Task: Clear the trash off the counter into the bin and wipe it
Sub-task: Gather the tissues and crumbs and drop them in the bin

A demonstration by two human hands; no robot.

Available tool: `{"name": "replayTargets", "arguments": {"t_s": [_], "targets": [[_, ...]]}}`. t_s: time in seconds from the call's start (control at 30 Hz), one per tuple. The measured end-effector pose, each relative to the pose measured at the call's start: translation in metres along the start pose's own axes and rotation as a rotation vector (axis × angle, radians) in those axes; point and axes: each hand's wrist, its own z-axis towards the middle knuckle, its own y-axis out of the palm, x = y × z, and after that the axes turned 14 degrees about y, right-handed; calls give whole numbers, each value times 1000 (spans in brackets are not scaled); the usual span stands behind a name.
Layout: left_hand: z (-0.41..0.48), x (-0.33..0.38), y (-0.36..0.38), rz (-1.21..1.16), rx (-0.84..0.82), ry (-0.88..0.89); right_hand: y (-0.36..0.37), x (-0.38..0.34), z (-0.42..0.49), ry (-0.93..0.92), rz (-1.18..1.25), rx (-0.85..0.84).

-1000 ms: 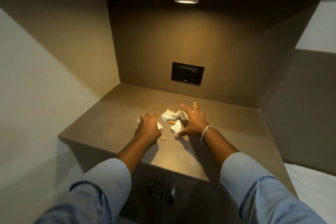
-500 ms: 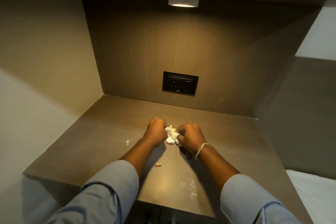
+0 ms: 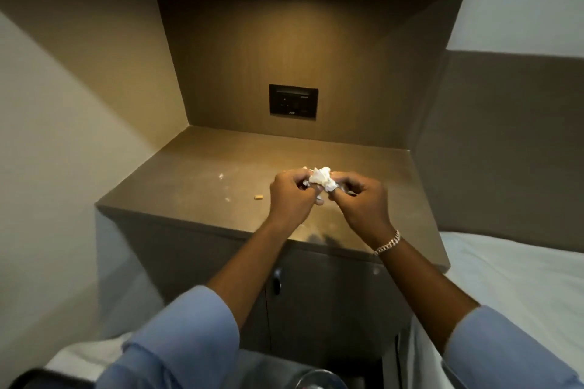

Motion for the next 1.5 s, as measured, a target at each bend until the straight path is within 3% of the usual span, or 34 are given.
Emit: {"name": "replayTargets", "arguments": {"t_s": [0.1,0.3,0.53,0.63,0.73,0.83,0.97,1.1,1.23,1.33,1.5], "targets": [[-54,2,18,-84,-25,-81,-27,15,-50,33,21,-18],[-171,-45,43,-97,-153,-267,-42,94,-156,276,-3,-140],[-331,-216,94,37,-338,-691,14,291,-289,718,-80,-229],[-380,-299,121,98,-350,-756,49,384,-327,825,-149,-213],[-410,-369,143,163,-462,-775,76,459,-347,872,-187,-257],[-421,-398,143,216,-553,-778,84,489,-356,904,-251,-322],[-381,-343,113,300,-606,-685,58,431,-328,843,-267,-300],[-304,-219,71,143,-462,-635,17,288,-260,694,-200,-324],[-235,-104,24,31,-453,-414,-24,147,-187,422,-100,-316],[-183,-59,-6,-18,-381,-270,-34,77,-136,266,-34,-301],[-92,-35,-53,-42,-191,-154,-1,23,-51,64,-76,-252]]}}
